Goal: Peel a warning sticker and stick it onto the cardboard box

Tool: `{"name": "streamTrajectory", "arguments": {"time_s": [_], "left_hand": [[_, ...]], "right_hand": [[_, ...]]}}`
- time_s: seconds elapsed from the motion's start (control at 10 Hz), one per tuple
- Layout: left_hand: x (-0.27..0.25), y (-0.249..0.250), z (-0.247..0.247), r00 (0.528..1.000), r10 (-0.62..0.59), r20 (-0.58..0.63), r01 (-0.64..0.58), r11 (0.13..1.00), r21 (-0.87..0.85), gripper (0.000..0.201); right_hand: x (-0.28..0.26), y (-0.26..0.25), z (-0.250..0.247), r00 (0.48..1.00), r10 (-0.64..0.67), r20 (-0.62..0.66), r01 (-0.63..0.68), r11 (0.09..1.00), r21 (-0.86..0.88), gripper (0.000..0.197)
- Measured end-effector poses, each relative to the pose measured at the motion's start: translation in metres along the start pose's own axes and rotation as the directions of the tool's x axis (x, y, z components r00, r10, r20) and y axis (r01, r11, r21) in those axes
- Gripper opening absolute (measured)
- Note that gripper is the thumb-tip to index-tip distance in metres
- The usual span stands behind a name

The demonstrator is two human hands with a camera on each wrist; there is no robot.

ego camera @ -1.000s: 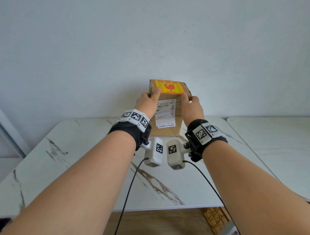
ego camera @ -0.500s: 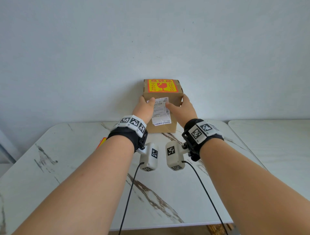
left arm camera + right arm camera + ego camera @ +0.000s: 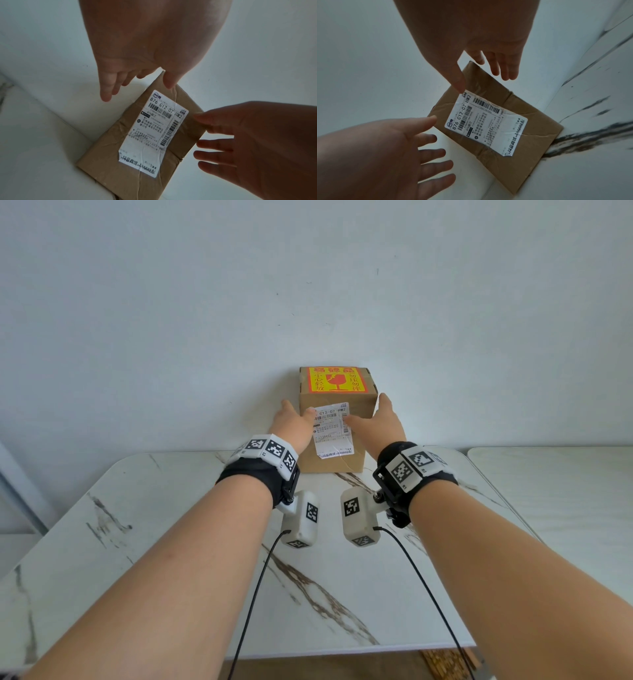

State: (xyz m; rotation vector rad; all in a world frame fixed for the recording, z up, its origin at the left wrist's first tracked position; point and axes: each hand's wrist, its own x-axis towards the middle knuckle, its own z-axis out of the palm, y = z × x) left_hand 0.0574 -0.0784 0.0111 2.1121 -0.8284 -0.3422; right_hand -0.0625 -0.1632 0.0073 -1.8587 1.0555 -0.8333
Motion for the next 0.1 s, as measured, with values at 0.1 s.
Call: {"name": "streamTrajectory", "arguments": {"time_s": [0.1], "left_hand": [[-0.0105, -0.0004, -0.0115, 0.999, -0.027, -0.029, 0.029, 0.998, 0.057, 0.067]], "right_hand": [[-0.0124, -0.0067, -0.0113, 0.999, 0.017, -0.039, -0.017, 1.000, -0.011, 0.073]]}}
